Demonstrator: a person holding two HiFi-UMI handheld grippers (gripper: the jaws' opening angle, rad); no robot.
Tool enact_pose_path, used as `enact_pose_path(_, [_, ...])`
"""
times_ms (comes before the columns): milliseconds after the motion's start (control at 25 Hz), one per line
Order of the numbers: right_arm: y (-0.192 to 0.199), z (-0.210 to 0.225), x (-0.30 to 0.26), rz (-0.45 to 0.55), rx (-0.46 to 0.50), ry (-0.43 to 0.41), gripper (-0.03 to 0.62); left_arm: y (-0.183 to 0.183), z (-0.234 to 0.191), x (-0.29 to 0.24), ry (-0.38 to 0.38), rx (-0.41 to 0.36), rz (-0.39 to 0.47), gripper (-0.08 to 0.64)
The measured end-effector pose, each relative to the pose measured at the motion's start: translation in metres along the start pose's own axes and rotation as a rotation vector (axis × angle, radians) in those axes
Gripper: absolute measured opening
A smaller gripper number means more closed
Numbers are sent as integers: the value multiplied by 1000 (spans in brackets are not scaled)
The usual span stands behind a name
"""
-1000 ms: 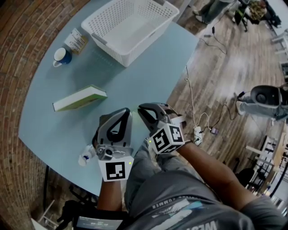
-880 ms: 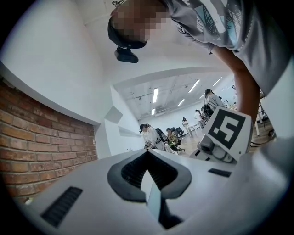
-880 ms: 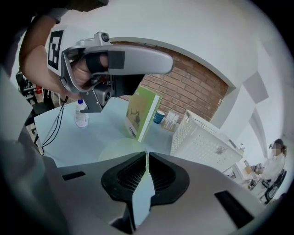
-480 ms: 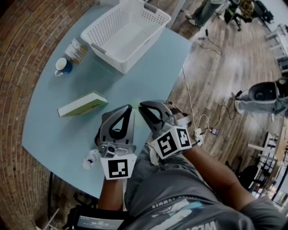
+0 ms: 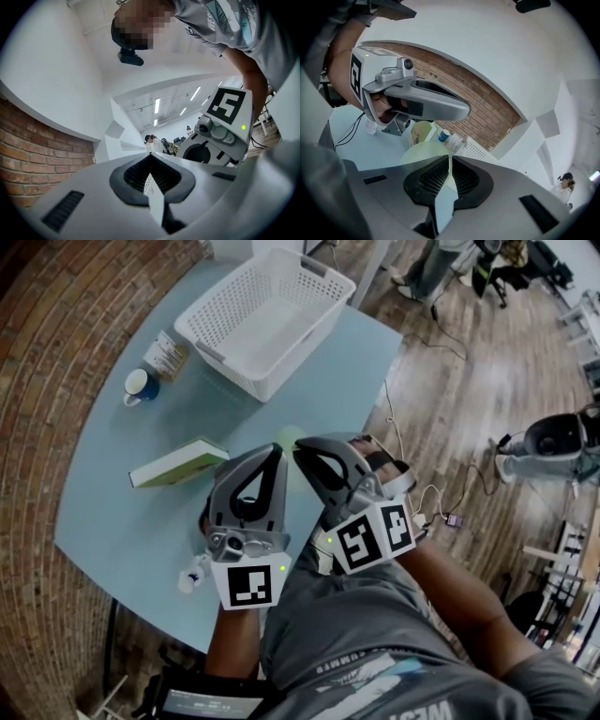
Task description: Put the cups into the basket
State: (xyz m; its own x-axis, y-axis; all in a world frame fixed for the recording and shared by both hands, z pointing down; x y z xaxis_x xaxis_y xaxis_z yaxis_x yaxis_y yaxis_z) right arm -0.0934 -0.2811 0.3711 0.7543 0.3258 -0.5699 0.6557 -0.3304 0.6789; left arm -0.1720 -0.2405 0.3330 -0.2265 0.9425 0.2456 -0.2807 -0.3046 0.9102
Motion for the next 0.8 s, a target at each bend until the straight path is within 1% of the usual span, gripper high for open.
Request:
enact_pose_path(160, [-13, 27, 6, 11, 65, -11, 32, -9, -7, -15, -20, -29, 9, -2])
enact_pose_path(360, [-27, 61, 4, 50, 153, -21, 32, -10, -15, -32, -78, -46, -8, -2])
enact_pose_path(480, [-28, 78, 0, 85, 166, -48, 32, -10, -20, -46, -104, -79, -36, -2])
enact_pose_path(800, [-24, 125, -16, 144, 206, -101, 32, -7, -39, -89, -187, -154, -63, 0])
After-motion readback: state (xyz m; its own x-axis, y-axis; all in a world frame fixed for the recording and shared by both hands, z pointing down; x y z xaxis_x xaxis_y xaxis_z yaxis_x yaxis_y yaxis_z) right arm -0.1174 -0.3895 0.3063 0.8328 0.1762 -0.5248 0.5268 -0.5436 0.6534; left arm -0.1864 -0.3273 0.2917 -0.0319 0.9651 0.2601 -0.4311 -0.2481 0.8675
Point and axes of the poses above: the fingertips, and each gripper's own axes: x backward along the fingers, z to its right, y out of its underside, the point moved 6 cm from there along x, backward along the fingers, and after that the axes turned 13 degrees about -y, right-handed, at the moved point
